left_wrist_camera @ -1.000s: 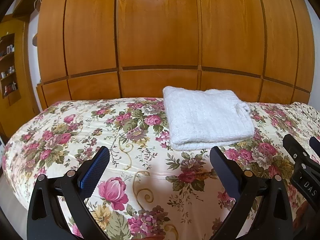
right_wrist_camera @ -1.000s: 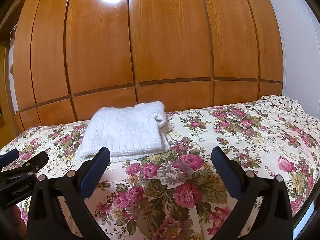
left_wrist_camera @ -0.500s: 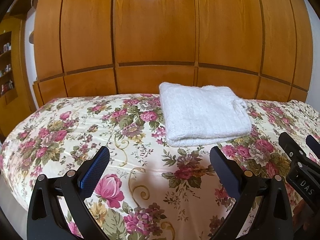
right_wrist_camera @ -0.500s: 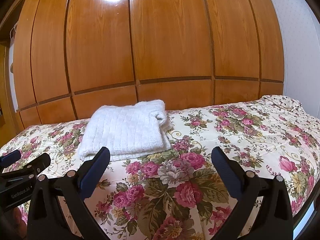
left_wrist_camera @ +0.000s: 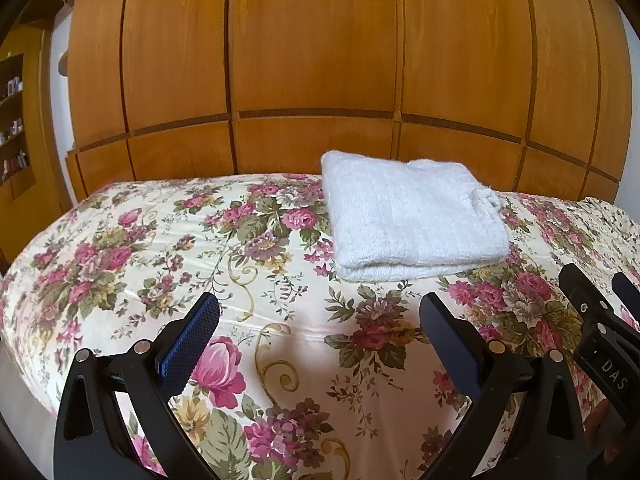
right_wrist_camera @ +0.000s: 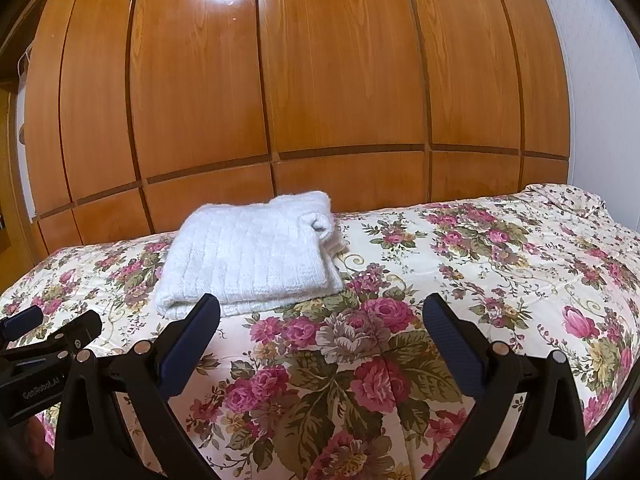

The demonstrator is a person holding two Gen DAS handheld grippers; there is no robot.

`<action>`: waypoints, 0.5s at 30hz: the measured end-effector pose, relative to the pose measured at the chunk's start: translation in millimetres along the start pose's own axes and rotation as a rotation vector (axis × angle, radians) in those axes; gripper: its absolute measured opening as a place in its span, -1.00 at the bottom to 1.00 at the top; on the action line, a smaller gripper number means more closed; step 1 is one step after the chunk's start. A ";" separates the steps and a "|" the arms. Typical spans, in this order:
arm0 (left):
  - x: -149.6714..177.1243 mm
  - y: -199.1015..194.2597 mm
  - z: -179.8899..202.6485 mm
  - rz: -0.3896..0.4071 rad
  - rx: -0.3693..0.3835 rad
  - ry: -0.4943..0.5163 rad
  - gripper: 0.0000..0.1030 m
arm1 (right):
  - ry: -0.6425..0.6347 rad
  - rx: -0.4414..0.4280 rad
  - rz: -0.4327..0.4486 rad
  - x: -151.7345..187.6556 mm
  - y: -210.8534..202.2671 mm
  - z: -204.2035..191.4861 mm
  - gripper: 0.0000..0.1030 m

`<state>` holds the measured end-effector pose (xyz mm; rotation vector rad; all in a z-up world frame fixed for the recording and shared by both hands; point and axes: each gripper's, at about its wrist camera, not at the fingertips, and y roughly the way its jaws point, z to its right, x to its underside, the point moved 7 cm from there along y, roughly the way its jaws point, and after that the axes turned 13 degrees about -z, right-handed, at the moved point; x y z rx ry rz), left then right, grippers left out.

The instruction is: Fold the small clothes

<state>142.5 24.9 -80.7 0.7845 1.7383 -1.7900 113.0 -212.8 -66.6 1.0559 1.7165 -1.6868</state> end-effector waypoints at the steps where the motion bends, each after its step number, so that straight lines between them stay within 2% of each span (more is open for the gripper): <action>1: 0.1 1.5 -0.3 -0.006 0.002 -0.003 0.93 | 0.001 0.000 -0.001 0.0 0.8 0.2 0.96; 15: 0.4 26.1 -3.2 -0.069 -0.011 -0.012 0.93 | 0.013 -0.003 -0.047 -4.5 26.0 4.2 0.96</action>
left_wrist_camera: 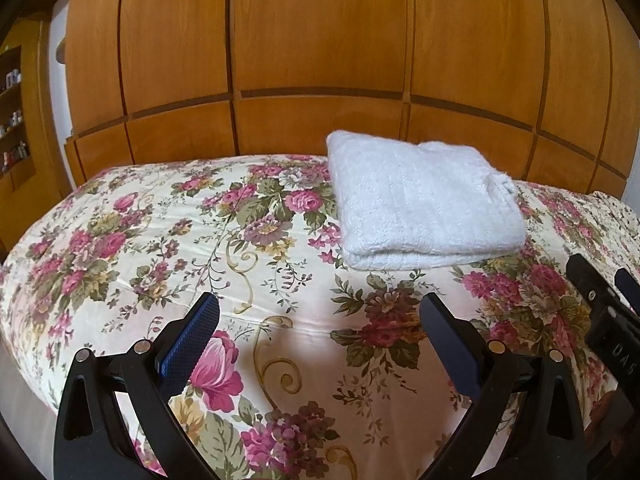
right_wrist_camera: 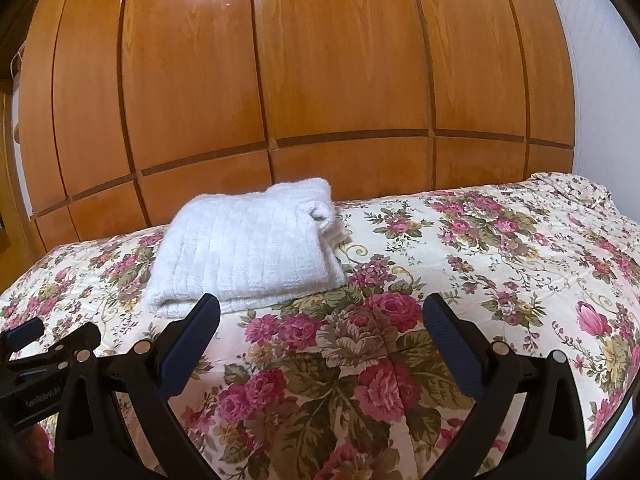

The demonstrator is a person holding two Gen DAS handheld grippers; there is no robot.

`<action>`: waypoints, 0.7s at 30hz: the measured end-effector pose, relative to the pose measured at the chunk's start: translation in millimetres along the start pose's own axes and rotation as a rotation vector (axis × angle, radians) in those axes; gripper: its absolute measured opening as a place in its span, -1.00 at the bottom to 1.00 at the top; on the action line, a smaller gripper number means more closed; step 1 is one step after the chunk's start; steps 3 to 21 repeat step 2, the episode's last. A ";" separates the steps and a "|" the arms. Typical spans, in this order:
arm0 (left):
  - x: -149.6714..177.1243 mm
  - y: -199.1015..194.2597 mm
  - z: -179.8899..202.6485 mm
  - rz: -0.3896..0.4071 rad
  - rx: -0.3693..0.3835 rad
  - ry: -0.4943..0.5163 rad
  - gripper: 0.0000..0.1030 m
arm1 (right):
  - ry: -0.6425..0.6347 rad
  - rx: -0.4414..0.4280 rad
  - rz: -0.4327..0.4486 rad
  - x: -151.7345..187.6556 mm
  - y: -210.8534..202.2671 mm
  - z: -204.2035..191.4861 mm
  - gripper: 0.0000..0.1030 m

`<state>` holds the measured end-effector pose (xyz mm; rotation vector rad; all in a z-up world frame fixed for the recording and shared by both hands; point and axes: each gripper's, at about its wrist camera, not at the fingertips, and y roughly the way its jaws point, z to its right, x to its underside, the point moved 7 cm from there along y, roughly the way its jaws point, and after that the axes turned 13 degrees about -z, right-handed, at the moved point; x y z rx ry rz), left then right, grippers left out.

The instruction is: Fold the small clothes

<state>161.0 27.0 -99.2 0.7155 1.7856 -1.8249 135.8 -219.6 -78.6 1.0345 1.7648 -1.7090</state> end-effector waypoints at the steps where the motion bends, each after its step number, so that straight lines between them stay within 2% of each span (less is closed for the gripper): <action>1: -1.0 3.8 -1.4 -0.009 0.002 -0.002 0.93 | 0.001 0.004 -0.002 -1.1 2.3 1.1 0.96; 21: -1.5 6.4 -2.4 -0.016 0.005 -0.007 0.93 | 0.001 0.009 -0.005 -3.7 6.3 4.0 0.96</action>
